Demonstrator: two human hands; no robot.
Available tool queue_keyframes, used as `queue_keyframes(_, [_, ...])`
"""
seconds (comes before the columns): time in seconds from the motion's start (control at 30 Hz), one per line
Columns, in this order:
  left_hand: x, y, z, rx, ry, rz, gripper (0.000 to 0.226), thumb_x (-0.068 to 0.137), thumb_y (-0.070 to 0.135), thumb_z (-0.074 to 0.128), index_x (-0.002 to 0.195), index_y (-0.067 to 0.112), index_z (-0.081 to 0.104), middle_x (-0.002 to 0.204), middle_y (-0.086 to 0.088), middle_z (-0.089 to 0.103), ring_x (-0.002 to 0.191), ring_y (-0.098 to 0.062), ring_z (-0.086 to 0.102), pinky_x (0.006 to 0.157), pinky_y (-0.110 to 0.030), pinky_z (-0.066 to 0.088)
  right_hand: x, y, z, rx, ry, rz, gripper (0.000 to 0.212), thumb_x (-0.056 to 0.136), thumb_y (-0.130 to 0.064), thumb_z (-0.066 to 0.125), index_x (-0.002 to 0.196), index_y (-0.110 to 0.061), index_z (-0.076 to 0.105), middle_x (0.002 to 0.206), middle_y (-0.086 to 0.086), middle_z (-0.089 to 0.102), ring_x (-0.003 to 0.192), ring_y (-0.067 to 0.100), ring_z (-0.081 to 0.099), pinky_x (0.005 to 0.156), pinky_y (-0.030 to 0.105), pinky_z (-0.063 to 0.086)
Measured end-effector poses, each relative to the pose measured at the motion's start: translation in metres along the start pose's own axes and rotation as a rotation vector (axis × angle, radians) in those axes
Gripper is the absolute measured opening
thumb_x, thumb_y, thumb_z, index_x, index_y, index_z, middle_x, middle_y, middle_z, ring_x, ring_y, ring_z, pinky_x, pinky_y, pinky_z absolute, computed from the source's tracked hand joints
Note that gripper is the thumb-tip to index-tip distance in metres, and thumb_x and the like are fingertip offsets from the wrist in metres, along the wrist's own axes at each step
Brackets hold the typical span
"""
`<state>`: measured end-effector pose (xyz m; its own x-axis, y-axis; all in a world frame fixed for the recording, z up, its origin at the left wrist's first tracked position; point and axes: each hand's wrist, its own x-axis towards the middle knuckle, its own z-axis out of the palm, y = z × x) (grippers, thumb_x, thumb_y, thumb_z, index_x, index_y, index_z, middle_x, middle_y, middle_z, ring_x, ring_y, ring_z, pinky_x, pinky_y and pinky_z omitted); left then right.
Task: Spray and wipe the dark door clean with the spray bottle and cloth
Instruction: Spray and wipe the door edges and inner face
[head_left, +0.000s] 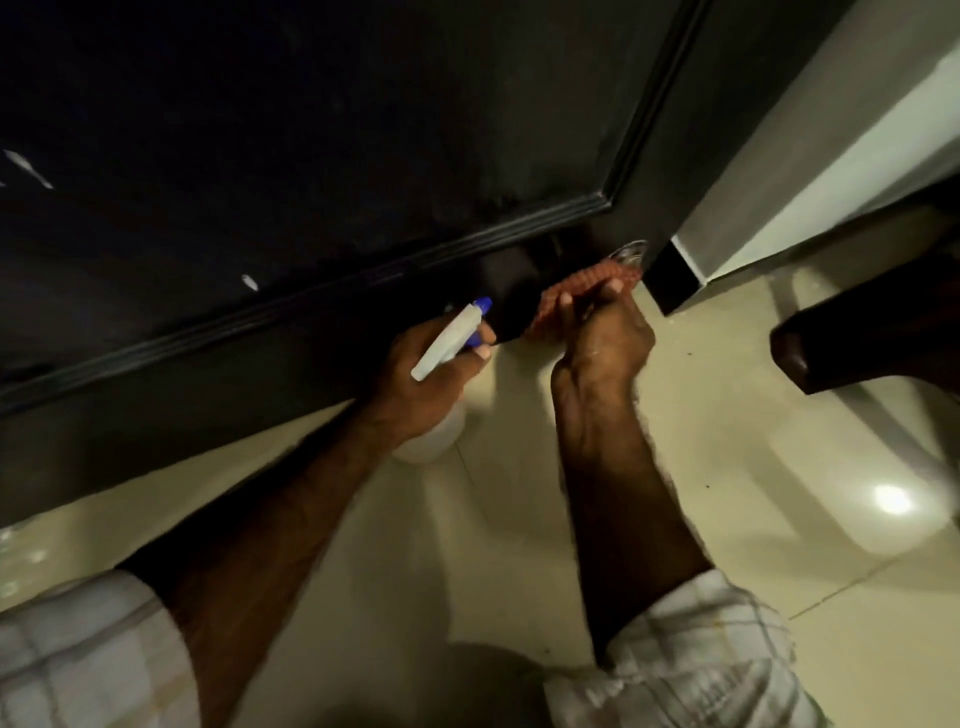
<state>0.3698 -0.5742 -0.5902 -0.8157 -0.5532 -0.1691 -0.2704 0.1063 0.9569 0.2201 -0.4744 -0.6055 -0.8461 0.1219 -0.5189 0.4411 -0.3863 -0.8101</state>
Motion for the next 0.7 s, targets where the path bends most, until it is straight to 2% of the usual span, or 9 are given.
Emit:
queue_keyframes(0.07, [0.007,0.011,0.004,0.026,-0.046,0.007,0.018,0.098,-0.002,0.067,0.091,0.015,0.071,0.069,0.014,0.07,0.053,0.0,0.058,0.054,-0.017,0.05,-0.01,-0.007,-0.008,-0.108,-0.068,-0.213,0.012,0.104,-0.017,0.069,0.1,-0.016,0.08,0.087,-0.002,0.078,0.08,0.013,0.074,0.083,0.033,0.064])
queue_keyframes(0.13, [0.012,0.029,0.008,0.052,-0.109,0.031,0.01,0.097,-0.006,0.066,0.093,0.002,0.07,0.07,0.013,0.071,0.053,0.001,0.059,0.056,-0.016,0.048,-0.018,0.002,-0.019,-0.216,-0.146,-0.284,0.012,0.103,-0.017,0.071,0.112,-0.021,0.076,0.107,-0.001,0.079,0.101,0.015,0.074,0.095,0.034,0.061])
queue_keyframes(0.23, [0.014,0.058,0.01,0.065,-0.138,0.05,0.011,0.095,0.005,0.069,0.097,-0.006,0.071,0.071,-0.007,0.07,0.054,-0.01,0.062,0.055,-0.025,0.049,-0.005,0.023,-0.024,-0.211,-0.114,0.029,0.028,0.103,-0.01,0.064,0.131,-0.01,0.066,0.123,0.006,0.073,0.11,0.024,0.07,0.084,0.028,0.062])
queue_keyframes(0.3, [0.016,0.069,0.011,0.018,-0.129,0.041,0.02,0.09,0.012,0.069,0.099,-0.005,0.071,0.07,-0.007,0.067,0.057,-0.018,0.062,0.052,-0.028,0.049,0.012,0.023,-0.023,-0.113,-0.059,0.135,0.021,0.104,-0.008,0.061,0.122,-0.013,0.069,0.115,0.004,0.074,0.105,0.025,0.071,0.075,0.025,0.061])
queue_keyframes(0.37, [0.015,0.076,0.011,-0.007,-0.096,0.024,0.023,0.09,0.019,0.071,0.1,-0.001,0.073,0.071,-0.004,0.068,0.059,-0.021,0.061,0.051,-0.03,0.049,0.028,0.012,-0.02,-0.067,0.002,0.084,0.012,0.104,-0.01,0.062,0.107,-0.019,0.07,0.108,0.003,0.073,0.103,0.026,0.07,0.092,0.038,0.063])
queue_keyframes(0.43, [0.011,0.085,0.011,0.007,-0.065,0.019,0.009,0.095,0.015,0.075,0.096,0.006,0.075,0.074,-0.004,0.068,0.06,-0.023,0.059,0.052,-0.031,0.048,0.056,-0.001,-0.017,-0.064,0.02,0.025,0.01,0.104,-0.013,0.064,0.111,-0.016,0.071,0.108,0.003,0.071,0.104,0.027,0.068,0.102,0.04,0.058])
queue_keyframes(0.57, [0.008,0.087,0.016,0.01,-0.049,-0.005,0.006,0.091,0.02,0.075,0.085,0.02,0.074,0.081,-0.01,0.066,0.06,-0.026,0.057,0.053,-0.031,0.047,0.103,-0.014,-0.012,0.074,-0.142,0.118,0.053,0.083,-0.037,0.074,0.13,-0.012,0.072,0.124,0.013,0.075,0.113,0.04,0.072,0.092,0.057,0.061])
queue_keyframes(0.6, [0.007,0.09,0.019,0.013,-0.051,0.006,0.007,0.088,0.026,0.075,0.082,0.023,0.073,0.079,-0.012,0.066,0.056,-0.024,0.057,0.053,-0.031,0.047,0.091,-0.027,-0.01,0.056,-0.163,0.037,0.05,0.083,-0.033,0.073,0.128,-0.013,0.073,0.127,0.015,0.075,0.114,0.041,0.072,0.093,0.058,0.062])
queue_keyframes(0.7, [0.005,0.098,0.031,0.065,-0.02,-0.017,0.005,0.079,0.032,0.074,0.075,0.034,0.075,0.081,-0.018,0.072,0.052,-0.02,0.058,0.05,-0.028,0.049,0.049,-0.074,-0.005,-0.145,-0.188,-0.322,0.03,0.095,-0.024,0.069,0.124,-0.02,0.075,0.129,0.005,0.074,0.119,0.026,0.07,0.106,0.041,0.058])
